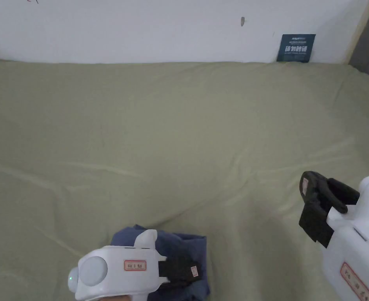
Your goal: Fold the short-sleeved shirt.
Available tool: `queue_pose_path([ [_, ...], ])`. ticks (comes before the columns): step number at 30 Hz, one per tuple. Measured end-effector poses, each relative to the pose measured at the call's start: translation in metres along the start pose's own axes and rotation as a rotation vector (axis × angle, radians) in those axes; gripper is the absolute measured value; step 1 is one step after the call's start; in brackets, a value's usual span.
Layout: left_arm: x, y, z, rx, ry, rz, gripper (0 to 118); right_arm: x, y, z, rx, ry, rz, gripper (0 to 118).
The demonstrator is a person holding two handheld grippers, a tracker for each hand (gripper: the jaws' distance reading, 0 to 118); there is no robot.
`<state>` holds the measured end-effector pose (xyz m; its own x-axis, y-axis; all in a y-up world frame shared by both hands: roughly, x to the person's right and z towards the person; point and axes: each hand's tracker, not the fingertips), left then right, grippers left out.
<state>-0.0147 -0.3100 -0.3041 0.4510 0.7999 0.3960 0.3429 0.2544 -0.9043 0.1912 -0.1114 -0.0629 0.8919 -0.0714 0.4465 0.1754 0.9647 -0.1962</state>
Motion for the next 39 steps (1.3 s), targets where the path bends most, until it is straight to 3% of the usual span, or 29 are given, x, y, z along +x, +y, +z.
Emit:
queue_pose_path([
  [2,0.009,0.001,0.005,-0.004,0.016,-0.005,0,-0.005,-0.004,-0.002,-0.045,0.079,-0.023,4],
  [8,0.036,0.011,0.08,0.096,0.046,-0.098,0,-0.025,-0.042,-0.043,-0.326,0.398,-0.212,4],
  [13,0.018,0.019,0.14,0.159,0.159,-0.109,0,-0.047,-0.106,-0.115,-0.616,0.773,-0.433,4],
  [17,-0.011,0.026,0.158,0.174,0.217,-0.057,0,-0.048,-0.159,-0.155,-0.785,0.868,-0.516,4],
  [19,-0.025,0.027,0.161,0.171,0.222,-0.028,0,-0.039,-0.186,-0.17,-0.871,0.842,-0.56,4],
  [22,-0.043,0.03,0.162,0.154,0.227,0.004,0,-0.019,-0.212,-0.181,-0.886,0.94,-0.825,4],
  [23,-0.048,0.03,0.162,0.137,0.211,0.019,0,-0.016,-0.21,-0.181,-0.871,0.941,-0.842,4],
  [24,-0.053,0.031,0.161,0.109,0.177,0.033,0,-0.017,-0.207,-0.18,-0.862,0.933,-0.799,4],
  [25,-0.057,0.03,0.161,0.108,0.139,0.041,18,-0.016,-0.208,-0.179,-0.863,0.938,-0.789,4],
  [27,-0.063,0.031,0.154,0.073,0.082,0.015,98,-0.015,-0.21,-0.182,-0.873,0.952,-0.793,4],
  [28,-0.066,0.032,0.148,0.042,0.044,0.021,118,-0.013,-0.211,-0.184,-0.877,0.966,-0.815,4],
  [30,-0.072,0.035,0.137,0.036,0.034,0.07,116,-0.012,-0.212,-0.184,-0.885,0.97,-0.825,4],
  [32,-0.077,0.038,0.121,0.022,0.045,0.069,103,-0.013,-0.212,-0.184,-0.887,0.976,-0.824,4],
  [37,-0.092,0.044,0.091,-0.043,-0.139,0.086,89,-0.011,-0.214,-0.189,-0.899,0.98,-0.864,4],
  [38,-0.092,0.046,0.091,-0.043,-0.12,0.078,70,-0.011,-0.213,-0.189,-0.901,0.979,-0.864,4],
  [39,-0.091,0.047,0.092,-0.039,-0.095,0.072,35,-0.012,-0.211,-0.188,-0.9,0.973,-0.859,4],
])
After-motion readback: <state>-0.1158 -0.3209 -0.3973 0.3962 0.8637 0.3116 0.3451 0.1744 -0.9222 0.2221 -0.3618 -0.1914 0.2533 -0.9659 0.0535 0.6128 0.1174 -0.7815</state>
